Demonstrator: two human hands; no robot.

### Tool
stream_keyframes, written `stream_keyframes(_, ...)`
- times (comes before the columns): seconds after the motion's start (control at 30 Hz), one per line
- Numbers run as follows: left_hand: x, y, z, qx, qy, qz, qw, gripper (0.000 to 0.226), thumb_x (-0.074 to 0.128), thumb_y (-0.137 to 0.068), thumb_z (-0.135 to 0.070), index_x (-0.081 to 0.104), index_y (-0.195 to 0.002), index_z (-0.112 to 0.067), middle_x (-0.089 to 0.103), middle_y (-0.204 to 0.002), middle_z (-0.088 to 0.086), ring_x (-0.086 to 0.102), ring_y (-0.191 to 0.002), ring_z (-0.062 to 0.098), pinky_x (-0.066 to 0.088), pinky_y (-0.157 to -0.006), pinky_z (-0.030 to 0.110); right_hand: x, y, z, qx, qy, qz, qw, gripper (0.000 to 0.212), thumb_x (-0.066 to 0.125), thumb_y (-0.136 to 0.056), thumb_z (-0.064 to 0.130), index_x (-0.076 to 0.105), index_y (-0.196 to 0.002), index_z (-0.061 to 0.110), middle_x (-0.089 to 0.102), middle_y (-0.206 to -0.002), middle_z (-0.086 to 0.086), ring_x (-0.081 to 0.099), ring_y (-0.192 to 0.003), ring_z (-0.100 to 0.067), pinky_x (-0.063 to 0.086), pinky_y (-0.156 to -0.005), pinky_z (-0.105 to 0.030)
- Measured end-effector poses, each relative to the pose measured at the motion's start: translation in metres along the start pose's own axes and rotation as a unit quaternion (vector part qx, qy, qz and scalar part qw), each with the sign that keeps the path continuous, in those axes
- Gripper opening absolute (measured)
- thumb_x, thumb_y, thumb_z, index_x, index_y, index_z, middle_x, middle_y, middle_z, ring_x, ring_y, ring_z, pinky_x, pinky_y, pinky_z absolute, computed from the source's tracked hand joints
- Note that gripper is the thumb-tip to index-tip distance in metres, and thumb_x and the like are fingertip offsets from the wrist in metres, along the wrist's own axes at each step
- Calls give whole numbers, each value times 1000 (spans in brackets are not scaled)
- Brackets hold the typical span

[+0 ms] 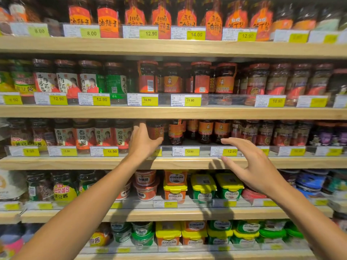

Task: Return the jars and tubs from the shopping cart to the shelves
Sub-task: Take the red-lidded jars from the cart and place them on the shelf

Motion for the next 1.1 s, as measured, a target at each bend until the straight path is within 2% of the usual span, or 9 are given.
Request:
stream_keyframes(0.17, -15, 40, -9, 164, 29, -18, 986, 66, 73, -86, -33, 41, -142, -19, 39, -139, 1, 43, -130, 20, 40, -100, 31, -12, 14, -9, 12, 22, 7, 1000, 50, 59, -96, 48, 47, -143, 37, 51, -142, 18, 44, -135, -3, 42, -109, -33)
stream_keyframes(0.23, -14, 57, -17, 224, 31, 9, 974, 60, 71, -88, -29, 45, -142, -24, 42, -143, -5, 41, -133, 14, 35, -104, 28, -17, 22, -12, 20, 32, 15, 999, 49, 59, -97, 48, 48, -143, 36, 51, -141, 19, 44, -134, -2, 41, -109, -30)
stream_keyframes(0.33, 1, 80, -34, 301, 24, 80, 950, 54, 68, -90, -30, 47, -140, -27, 47, -140, -8, 45, -131, 13, 41, -106, 35, -26, 36, -22, 32, 52, 37, 997, 51, 56, -97, 49, 46, -145, 35, 50, -144, 18, 43, -136, -3, 38, -109, -26)
stream_keyframes(0.43, 31, 103, -55, 359, 11, 156, 920, 55, 61, -91, -45, 43, -142, -34, 47, -142, -11, 45, -133, 11, 42, -108, 36, -35, 56, -36, 64, 75, 62, 993, 53, 56, -97, 51, 43, -147, 36, 47, -147, 18, 40, -138, -3, 31, -108, -16)
stream_keyframes(0.53, 71, 126, -84, 405, 13, 231, 885, 63, 52, -88, -59, 39, -145, -37, 43, -146, -14, 41, -137, 10, 41, -110, 36, -49, 87, -50, 89, 74, 80, 990, 54, 59, -98, 48, 43, -147, 34, 46, -148, 17, 40, -138, -2, 38, -109, -22)
stream_keyframes(0.63, 108, 146, -116, 444, 27, 276, 852, 66, 57, -89, -60, 34, -148, -40, 39, -149, -16, 35, -139, 6, 32, -114, 27, -69, 123, -67, 148, 88, 93, 981, 56, 56, -97, 53, 39, -149, 38, 40, -148, 22, 36, -135, 6, 37, -107, -17)
stream_keyframes(0.83, 175, 194, -186, 512, 57, 336, 788, 72, 46, -85, -70, 35, -149, -38, 33, -153, -16, 29, -142, 5, 21, -113, 17, -116, 201, -96, 253, 139, 119, 950, 60, 52, -96, 61, 32, -150, 46, 33, -156, 19, 28, -144, -2, 33, -113, -29)
stream_keyframes(1.0, 227, 243, -241, 559, 77, 380, 733, 74, 41, -86, -75, 39, -147, -34, 38, -152, -11, 37, -139, 11, 35, -114, 34, -152, 269, -111, 342, 174, 126, 915, 64, 49, -95, 65, 32, -152, 42, 33, -158, 14, 26, -145, -5, 28, -115, -30)
stream_keyframes(1.1, 259, 276, -271, 576, 84, 406, 705, 75, 38, -87, -76, 40, -147, -31, 39, -153, -8, 36, -140, 14, 33, -115, 36, -169, 313, -125, 389, 185, 132, 893, 66, 45, -94, 69, 32, -153, 39, 34, -158, 12, 25, -147, -8, 26, -120, -34)
Point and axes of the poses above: each hand's wrist, its own y-axis away from the middle knuckle, its own x-axis out of the palm, z = x × y, the point moved 7 cm from there along -y, towards the middle knuckle
